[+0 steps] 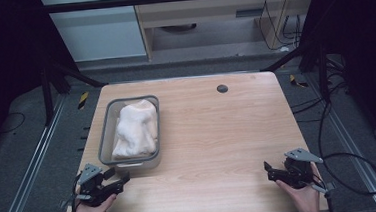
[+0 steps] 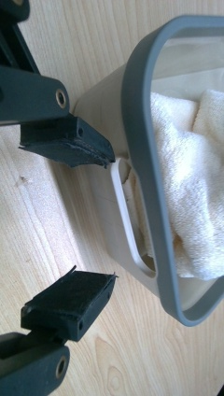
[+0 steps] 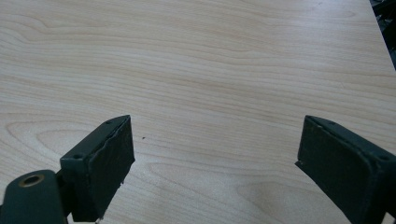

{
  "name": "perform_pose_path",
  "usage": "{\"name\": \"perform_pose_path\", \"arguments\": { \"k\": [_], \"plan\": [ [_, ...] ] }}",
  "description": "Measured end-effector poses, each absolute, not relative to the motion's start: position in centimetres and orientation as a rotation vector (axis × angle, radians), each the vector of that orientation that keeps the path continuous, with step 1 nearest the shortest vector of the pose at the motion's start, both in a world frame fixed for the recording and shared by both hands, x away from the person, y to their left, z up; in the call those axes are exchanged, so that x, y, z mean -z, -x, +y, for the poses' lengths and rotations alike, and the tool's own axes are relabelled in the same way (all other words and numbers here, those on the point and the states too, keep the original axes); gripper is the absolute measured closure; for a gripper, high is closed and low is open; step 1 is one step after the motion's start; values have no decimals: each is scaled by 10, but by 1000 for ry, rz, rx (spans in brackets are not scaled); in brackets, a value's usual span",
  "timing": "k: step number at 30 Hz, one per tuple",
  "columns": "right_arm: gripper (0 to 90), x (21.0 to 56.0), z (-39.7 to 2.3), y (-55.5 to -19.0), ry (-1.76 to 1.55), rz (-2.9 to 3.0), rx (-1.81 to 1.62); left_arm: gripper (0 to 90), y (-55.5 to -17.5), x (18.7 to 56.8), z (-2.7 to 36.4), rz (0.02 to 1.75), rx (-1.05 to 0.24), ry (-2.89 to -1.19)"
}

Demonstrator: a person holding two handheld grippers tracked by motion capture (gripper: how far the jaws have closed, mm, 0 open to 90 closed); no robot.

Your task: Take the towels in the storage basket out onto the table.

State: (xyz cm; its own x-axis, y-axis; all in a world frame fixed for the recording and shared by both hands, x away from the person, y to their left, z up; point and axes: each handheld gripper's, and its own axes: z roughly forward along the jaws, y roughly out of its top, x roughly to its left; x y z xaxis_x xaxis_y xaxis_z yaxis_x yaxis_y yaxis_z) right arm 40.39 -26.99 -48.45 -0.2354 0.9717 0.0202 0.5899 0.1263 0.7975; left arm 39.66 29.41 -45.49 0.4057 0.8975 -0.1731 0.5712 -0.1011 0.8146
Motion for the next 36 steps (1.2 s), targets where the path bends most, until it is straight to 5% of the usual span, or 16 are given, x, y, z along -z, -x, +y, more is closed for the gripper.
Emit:
{"name": "perform_pose_path", "arguments": {
  "k": [36],
  "plan": [
    [89,490,-271,-405,-1520,1905,-922,317,-411,403,298,1235,-504,-1740]
  ]
}}
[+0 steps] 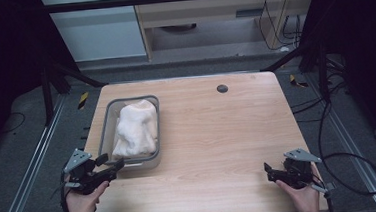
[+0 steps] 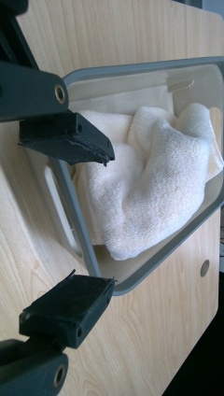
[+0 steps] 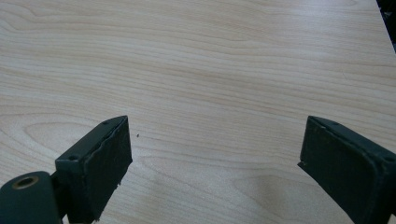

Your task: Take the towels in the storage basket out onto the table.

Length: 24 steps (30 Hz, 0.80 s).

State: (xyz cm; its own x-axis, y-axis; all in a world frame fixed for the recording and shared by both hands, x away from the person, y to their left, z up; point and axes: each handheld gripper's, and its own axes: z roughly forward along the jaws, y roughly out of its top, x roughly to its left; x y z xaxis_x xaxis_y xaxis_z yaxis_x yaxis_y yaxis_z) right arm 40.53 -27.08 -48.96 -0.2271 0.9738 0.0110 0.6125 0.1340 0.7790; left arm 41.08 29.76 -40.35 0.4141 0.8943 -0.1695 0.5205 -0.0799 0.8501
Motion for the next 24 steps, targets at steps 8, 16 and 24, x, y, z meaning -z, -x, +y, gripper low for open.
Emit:
{"name": "perform_pose_path", "arguments": {
  "k": [8,16,24],
  "plan": [
    [92,490,-270,-405,-1510,1914,-920,304,-417,394,299,1236,-510,-1726],
    [92,490,-270,-405,-1500,1911,-912,295,-428,387,296,1241,-502,-1712],
    [85,491,-270,-405,-1507,1917,-911,276,-439,374,290,1239,-522,-1721]
  ]
}}
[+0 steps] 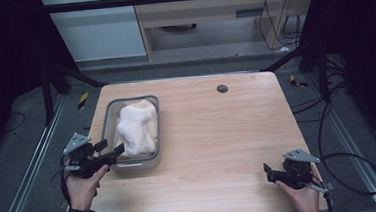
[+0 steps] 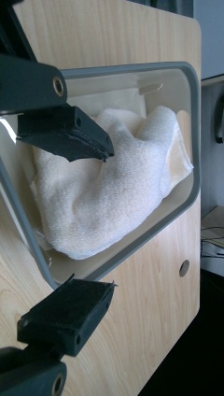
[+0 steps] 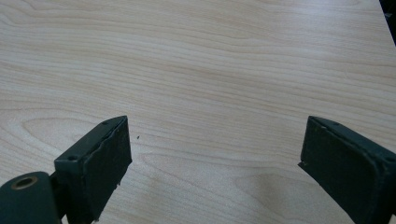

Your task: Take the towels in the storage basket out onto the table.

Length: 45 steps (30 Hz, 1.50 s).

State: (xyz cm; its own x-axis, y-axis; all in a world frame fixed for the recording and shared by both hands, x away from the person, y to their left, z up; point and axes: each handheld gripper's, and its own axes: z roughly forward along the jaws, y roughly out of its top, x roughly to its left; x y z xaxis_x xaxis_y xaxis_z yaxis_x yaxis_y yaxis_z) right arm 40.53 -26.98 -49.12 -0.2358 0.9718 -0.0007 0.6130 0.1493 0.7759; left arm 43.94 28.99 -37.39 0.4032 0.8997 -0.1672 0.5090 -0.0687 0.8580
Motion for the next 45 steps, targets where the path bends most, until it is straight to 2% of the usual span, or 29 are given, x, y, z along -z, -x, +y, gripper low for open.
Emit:
{"name": "perform_pose_path", "arguments": {
  "k": [31,45],
  "plan": [
    [82,491,-270,-406,-1514,1916,-917,237,-483,343,273,1277,-553,-1845],
    [79,492,-270,-407,-1512,1933,-919,218,-503,337,266,1309,-506,-1929]
  ]
}}
